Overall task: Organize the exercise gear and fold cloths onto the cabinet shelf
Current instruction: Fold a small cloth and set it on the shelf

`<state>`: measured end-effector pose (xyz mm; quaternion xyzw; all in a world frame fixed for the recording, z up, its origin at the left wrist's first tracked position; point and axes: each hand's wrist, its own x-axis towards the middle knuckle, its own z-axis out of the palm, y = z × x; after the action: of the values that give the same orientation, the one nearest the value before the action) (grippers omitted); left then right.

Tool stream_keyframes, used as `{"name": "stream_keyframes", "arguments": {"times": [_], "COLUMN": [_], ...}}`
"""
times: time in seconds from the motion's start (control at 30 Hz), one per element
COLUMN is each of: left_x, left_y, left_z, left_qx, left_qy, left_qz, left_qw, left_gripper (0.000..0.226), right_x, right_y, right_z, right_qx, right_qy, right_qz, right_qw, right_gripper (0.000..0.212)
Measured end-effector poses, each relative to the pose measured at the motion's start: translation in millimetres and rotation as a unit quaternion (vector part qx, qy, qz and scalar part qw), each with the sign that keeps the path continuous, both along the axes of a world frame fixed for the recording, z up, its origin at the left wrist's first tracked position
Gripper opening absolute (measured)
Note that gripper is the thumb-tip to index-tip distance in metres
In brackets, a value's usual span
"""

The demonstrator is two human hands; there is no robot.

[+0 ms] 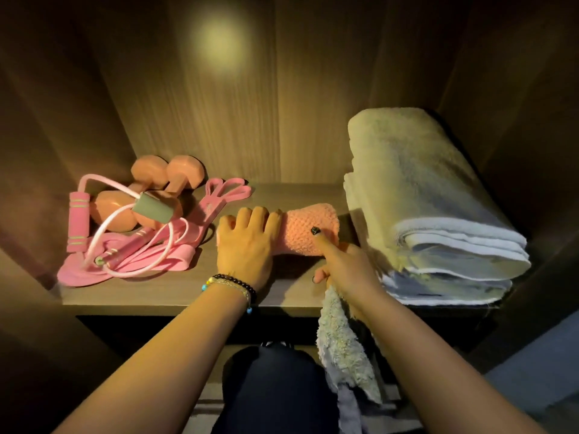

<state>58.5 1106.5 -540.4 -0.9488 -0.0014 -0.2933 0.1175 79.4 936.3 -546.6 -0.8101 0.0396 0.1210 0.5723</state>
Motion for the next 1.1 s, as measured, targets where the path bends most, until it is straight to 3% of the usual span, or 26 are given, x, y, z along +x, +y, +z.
{"name": "stream_keyframes", "arguments": {"times": [0.1, 0.17, 0.27, 0.33, 0.4, 0.53, 0.57, 0.63, 0.7, 0.77, 0.87, 1.0, 1.1], "left_x": [26, 37, 43, 42, 44, 44, 43, 37, 34, 29, 21, 37, 61], "left_y": [-4, -8, -9, -6, -1, 15, 16, 12, 0, -18, -35, -22, -10], "left_z": [-8, -12, -14, -13, -11, 5, 7, 10, 5, -8, -28, -34, -32], "left_qx": [0.021, 0.027, 0.039, 0.096, 0.184, 0.279, 0.282, 0.231, 0.119, -0.003, -0.078, -0.075, -0.054], "left_qy": [-0.011, 0.008, 0.013, -0.014, -0.042, -0.014, -0.001, 0.061, 0.177, 0.276, 0.253, 0.227, 0.234], "left_qz": [-0.026, -0.025, -0.054, -0.096, -0.148, -0.199, -0.196, -0.177, -0.118, -0.027, -0.021, -0.047, -0.068], "left_qw": [0.999, 0.999, 0.998, 0.991, 0.971, 0.939, 0.939, 0.955, 0.97, 0.961, 0.964, 0.97, 0.968], "left_gripper": [0.051, 0.057, 0.066, 0.052, 0.03, 0.047, 0.051, 0.059, 0.074, 0.087, 0.084, 0.078, 0.075], "right_x": [18, 29, 42, 49, 55, 56, 55, 56, 57, 58, 54, 35, 21], "right_y": [7, 12, 18, 20, 19, 18, 17, 18, 20, 20, 15, 10, 10], "right_z": [-5, -8, -7, -4, -4, -8, -7, -6, -4, -4, -5, -5, -10], "right_qx": [0.059, 0.116, 0.115, 0.114, 0.139, 0.187, 0.184, 0.161, 0.135, 0.109, 0.051, 0.002, 0.006], "right_qy": [0.067, 0.086, 0.091, 0.095, 0.082, 0.005, -0.012, -0.022, -0.019, -0.018, -0.03, -0.121, -0.187], "right_qz": [-0.037, -0.062, -0.081, -0.09, -0.096, -0.13, -0.142, -0.166, -0.17, -0.165, -0.158, -0.167, -0.17], "right_qw": [0.995, 0.988, 0.986, 0.985, 0.982, 0.974, 0.973, 0.973, 0.976, 0.98, 0.986, 0.979, 0.967], "right_gripper": [0.065, 0.054, 0.036, 0.029, 0.031, 0.011, 0.02, 0.031, 0.03, 0.031, 0.038, 0.03, 0.04]}}
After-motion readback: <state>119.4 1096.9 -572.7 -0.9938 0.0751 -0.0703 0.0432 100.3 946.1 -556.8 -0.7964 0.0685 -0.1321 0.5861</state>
